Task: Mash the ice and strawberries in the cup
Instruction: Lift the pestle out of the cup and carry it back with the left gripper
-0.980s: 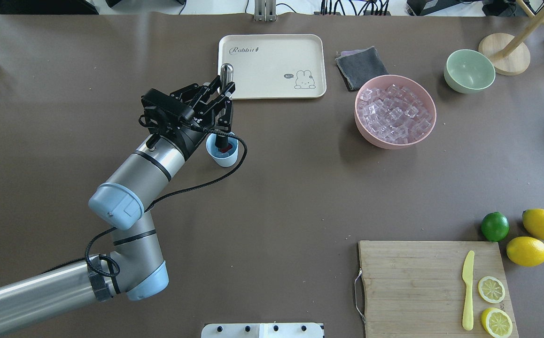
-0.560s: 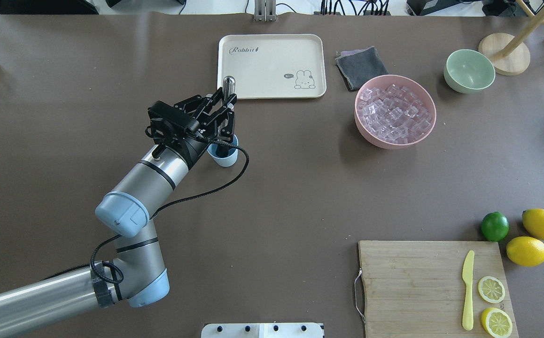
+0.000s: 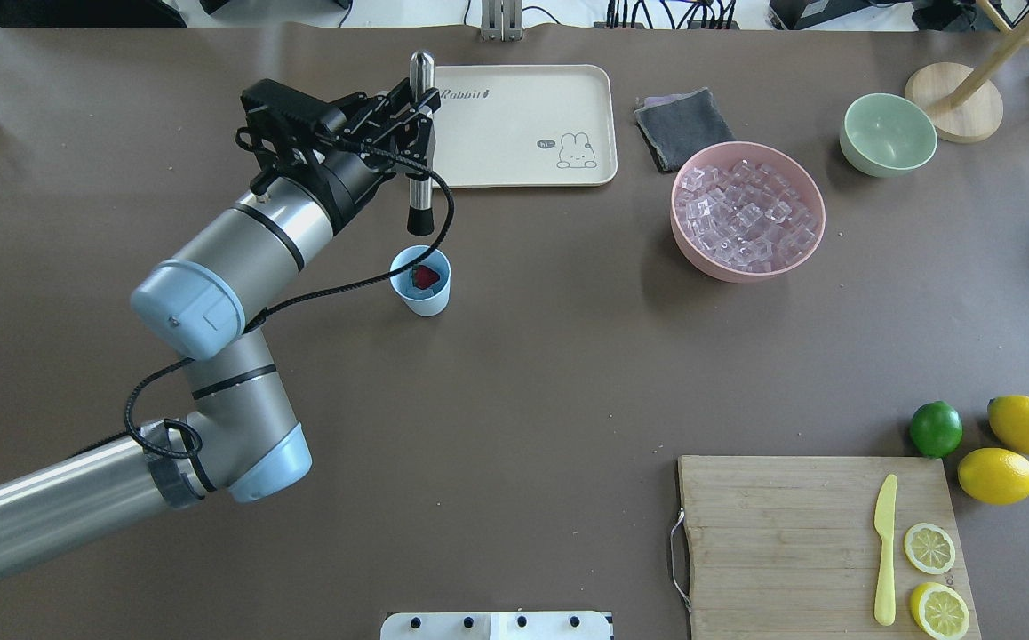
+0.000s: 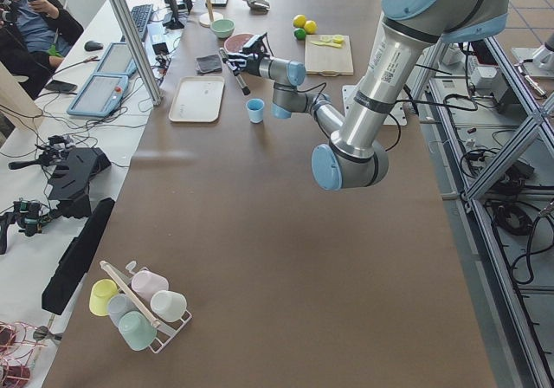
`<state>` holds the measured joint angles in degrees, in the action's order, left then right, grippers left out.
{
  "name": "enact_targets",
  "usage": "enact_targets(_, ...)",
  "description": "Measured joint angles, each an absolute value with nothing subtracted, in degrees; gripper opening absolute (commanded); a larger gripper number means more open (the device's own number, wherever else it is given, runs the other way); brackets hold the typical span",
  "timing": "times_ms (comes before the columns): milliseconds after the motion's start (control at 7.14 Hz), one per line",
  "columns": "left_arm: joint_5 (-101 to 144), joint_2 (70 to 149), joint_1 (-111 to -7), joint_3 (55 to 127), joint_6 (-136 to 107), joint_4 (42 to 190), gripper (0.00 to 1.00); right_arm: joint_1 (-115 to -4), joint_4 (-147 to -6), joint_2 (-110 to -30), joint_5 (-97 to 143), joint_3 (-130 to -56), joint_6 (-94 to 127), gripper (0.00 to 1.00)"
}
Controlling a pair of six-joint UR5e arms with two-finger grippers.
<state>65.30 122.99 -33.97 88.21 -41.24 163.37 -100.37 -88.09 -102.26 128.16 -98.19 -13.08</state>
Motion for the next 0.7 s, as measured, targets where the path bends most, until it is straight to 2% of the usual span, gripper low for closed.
enact_targets(280,79.1,121.9,-43.0,91.2,-53.2,154.4,0.31,-100.4,-88.1,-102.0,128.4,-98.4,-13.0,0.99)
enact_targets(700,109.8,119.6,-59.7,91.6,-63.4,143.4,0.31,-100.4,-88.1,-102.0,129.5,-98.4,-12.8,0.99)
